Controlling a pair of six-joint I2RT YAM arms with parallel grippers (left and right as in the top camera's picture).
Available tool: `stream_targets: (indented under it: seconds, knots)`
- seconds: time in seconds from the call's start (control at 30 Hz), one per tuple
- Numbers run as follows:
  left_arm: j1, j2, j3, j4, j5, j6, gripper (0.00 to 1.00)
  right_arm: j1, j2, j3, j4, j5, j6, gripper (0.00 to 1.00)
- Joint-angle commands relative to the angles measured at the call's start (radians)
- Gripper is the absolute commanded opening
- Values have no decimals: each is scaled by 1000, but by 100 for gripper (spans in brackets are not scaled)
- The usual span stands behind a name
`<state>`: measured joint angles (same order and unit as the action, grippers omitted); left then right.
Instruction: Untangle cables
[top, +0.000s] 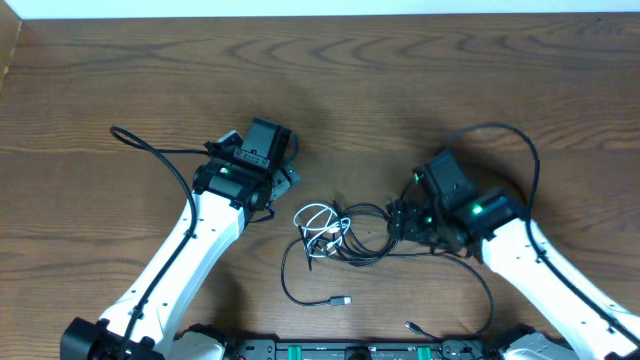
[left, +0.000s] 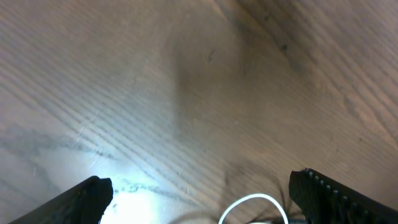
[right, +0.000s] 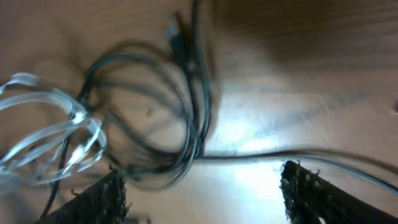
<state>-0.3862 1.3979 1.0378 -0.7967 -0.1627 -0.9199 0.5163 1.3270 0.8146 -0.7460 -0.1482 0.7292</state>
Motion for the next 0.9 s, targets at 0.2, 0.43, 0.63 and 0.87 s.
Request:
stream_targets:
  seconds: [0.2, 0.43, 0.63, 0.87]
  knots:
    - [4, -12, 0, -3, -6, 1, 96, 64, 110, -181, 366, 97, 175, 63]
    - [4, -12, 0, -3, -6, 2, 96, 63, 256, -173, 491, 52, 151, 11]
    - [4, -12, 0, -4, -6, 2, 96, -42, 249, -60, 657, 41, 3, 1]
    - [4, -12, 0, -11, -6, 2, 96, -124, 249, 156, 613, 38, -161, 1]
